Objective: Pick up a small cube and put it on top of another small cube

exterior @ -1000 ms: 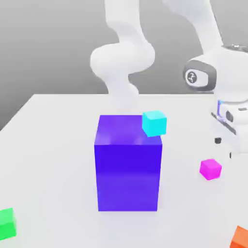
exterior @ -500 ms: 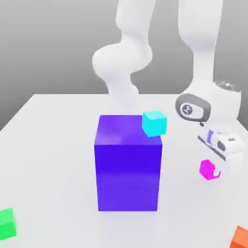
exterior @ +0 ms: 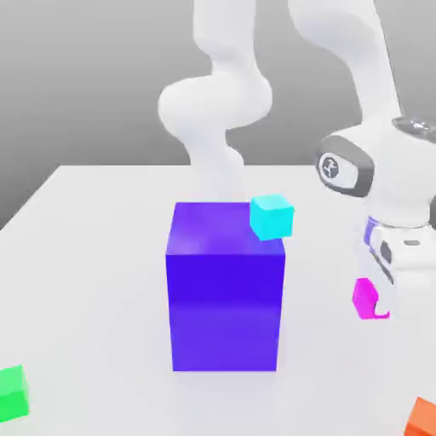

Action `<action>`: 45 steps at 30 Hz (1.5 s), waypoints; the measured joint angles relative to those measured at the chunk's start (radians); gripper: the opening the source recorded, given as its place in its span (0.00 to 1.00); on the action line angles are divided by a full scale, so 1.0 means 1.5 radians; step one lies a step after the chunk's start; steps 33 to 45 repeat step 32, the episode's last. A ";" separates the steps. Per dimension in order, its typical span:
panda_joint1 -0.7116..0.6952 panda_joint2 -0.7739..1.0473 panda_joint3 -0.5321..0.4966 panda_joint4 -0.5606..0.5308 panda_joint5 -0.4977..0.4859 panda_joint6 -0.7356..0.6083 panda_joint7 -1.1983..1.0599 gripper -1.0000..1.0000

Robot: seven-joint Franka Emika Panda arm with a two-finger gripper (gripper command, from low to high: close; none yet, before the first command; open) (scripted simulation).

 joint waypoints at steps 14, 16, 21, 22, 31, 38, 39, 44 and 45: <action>-0.279 0.070 -0.223 0.168 0.099 -0.106 -0.054 0.00; -0.315 0.071 -0.252 0.178 0.110 -0.110 -0.063 0.00; -0.443 0.158 -0.268 0.216 0.210 -0.059 -0.134 0.00; -0.461 0.180 -0.257 0.221 0.231 -0.043 -0.148 1.00; -0.453 0.151 -0.279 0.221 0.205 -0.066 -0.130 1.00; -0.444 0.130 -0.292 0.219 0.186 -0.083 -0.117 1.00; -0.444 0.130 -0.292 0.219 0.186 -0.083 -0.117 1.00; -0.444 0.130 -0.292 0.219 0.186 -0.083 -0.117 1.00; -0.444 0.130 -0.292 0.219 0.186 -0.083 -0.117 1.00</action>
